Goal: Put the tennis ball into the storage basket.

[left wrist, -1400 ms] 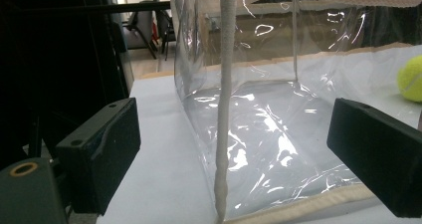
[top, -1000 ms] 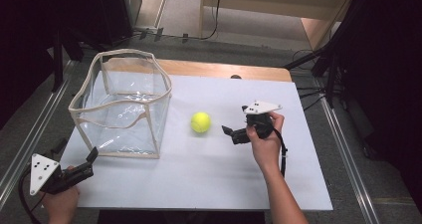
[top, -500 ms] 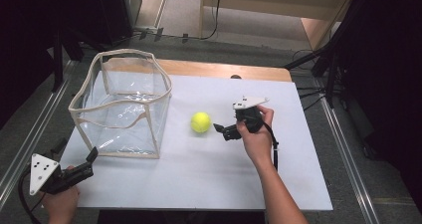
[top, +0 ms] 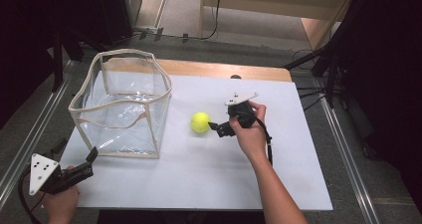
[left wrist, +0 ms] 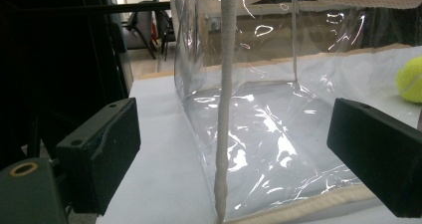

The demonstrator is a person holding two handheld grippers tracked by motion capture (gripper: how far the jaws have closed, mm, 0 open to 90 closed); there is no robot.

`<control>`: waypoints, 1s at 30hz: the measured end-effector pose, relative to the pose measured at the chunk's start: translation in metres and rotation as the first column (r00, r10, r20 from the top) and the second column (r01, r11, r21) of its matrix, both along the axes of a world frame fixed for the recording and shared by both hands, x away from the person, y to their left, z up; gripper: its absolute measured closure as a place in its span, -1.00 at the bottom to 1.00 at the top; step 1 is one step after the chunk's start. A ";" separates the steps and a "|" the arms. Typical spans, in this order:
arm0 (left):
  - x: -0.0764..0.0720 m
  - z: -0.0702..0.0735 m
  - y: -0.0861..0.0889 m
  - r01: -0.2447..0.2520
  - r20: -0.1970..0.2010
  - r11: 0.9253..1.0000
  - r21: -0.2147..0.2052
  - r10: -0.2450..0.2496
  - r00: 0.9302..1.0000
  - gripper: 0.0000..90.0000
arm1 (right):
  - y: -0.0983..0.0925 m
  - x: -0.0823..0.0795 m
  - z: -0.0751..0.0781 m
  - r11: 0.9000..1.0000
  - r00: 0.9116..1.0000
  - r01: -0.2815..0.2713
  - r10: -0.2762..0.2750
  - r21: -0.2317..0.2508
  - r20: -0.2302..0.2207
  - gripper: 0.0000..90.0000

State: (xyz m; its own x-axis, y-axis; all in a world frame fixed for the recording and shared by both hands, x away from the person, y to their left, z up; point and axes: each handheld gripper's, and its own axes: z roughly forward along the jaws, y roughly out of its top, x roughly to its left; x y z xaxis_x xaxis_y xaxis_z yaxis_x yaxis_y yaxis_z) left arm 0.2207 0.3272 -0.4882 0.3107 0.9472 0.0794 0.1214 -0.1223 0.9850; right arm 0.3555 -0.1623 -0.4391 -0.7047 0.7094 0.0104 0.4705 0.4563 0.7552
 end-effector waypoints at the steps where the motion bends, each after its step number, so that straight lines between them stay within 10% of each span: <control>1: 0.000 0.000 0.000 0.000 0.000 1.000 0.000 0.000 1.000 -0.85 | 0.001 0.002 -0.001 1.000 1.000 -0.001 0.001 -0.002 -0.013 -1.00; 30: 0.000 0.000 0.000 0.000 -0.001 1.000 -0.002 0.000 1.000 -0.85 | 0.031 0.027 -0.009 0.990 0.983 -0.110 0.094 -0.093 -0.160 -1.00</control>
State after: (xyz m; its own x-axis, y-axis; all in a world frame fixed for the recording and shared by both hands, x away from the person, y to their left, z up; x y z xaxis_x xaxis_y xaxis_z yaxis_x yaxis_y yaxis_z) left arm 0.2208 0.3273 -0.4881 0.3109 0.9473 0.0771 0.1223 -0.1203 0.9852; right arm 0.3821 -0.1316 -0.4480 -0.7690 0.6367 0.0573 0.5253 0.5784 0.6241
